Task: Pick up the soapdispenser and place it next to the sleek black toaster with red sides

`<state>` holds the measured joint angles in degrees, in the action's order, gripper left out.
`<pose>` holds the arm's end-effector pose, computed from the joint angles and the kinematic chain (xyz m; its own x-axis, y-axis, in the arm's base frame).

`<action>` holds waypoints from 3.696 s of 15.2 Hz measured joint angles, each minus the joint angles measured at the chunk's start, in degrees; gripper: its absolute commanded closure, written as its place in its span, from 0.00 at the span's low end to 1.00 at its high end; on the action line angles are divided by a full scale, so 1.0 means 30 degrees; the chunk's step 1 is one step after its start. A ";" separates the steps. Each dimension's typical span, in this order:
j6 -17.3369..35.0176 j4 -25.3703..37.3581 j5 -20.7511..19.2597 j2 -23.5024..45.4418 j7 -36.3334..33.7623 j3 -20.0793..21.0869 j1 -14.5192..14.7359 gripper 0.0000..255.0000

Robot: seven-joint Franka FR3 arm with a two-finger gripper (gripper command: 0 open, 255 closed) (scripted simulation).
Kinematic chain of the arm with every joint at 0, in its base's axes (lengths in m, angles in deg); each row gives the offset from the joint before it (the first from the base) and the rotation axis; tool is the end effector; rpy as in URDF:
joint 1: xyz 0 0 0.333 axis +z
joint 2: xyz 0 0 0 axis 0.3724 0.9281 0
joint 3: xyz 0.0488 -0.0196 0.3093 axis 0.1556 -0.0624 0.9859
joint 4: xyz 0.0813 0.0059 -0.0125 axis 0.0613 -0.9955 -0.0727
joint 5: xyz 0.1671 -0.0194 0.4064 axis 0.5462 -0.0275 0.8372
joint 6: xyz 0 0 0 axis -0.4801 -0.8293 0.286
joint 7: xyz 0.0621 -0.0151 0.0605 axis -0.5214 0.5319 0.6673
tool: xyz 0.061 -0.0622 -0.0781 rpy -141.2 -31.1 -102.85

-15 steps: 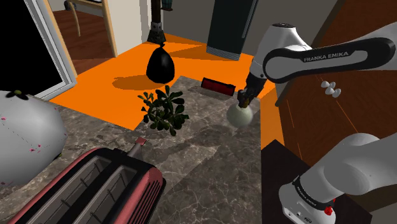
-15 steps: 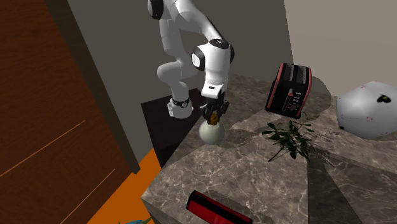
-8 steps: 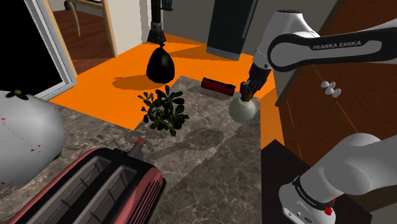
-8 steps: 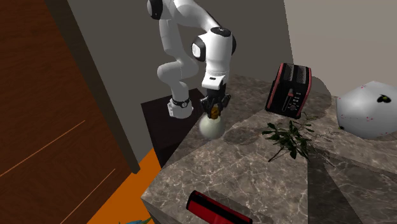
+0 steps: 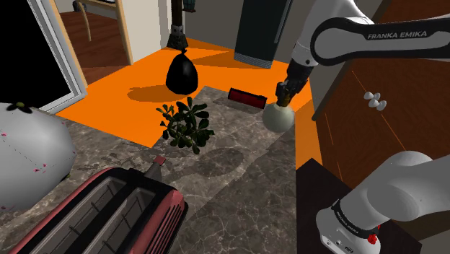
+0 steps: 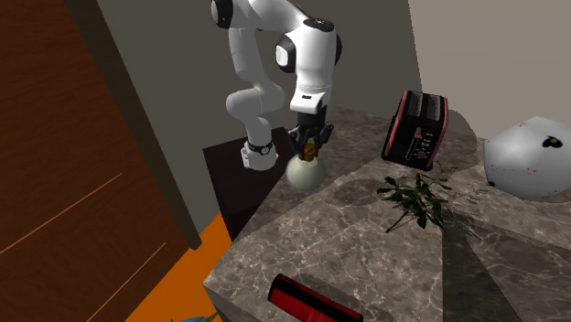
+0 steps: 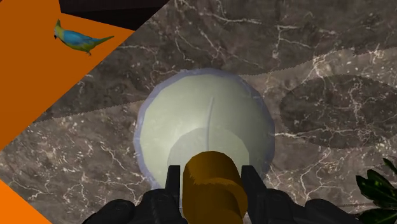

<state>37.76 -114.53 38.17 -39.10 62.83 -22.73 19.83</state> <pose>0.4475 0.0065 0.4700 0.9945 -0.0837 0.0632 -0.0860 -0.9957 0.0356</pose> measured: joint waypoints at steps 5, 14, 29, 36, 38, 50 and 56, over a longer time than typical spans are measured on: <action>-0.1351 0.1227 0.0016 -0.0121 0.0019 0.0002 0.0008 1.00; -0.3637 0.3475 0.0012 -0.0161 0.0099 -0.0030 -0.0008 1.00; -0.7411 0.7961 -0.0013 0.0550 0.0193 -0.0038 -0.0044 1.00; -0.8714 0.9078 0.0255 0.0381 -0.0622 0.0607 0.0210 1.00; -0.8852 0.8560 0.0530 -0.0268 -0.1324 0.1139 0.0445 1.00; -1.0012 0.8280 0.2842 -0.1925 -0.6627 0.5349 0.1954 1.00; -1.0310 0.9203 0.3984 -0.1625 -0.9538 0.7807 0.2462 1.00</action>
<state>6.83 -86.92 50.12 -43.98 34.21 0.69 27.22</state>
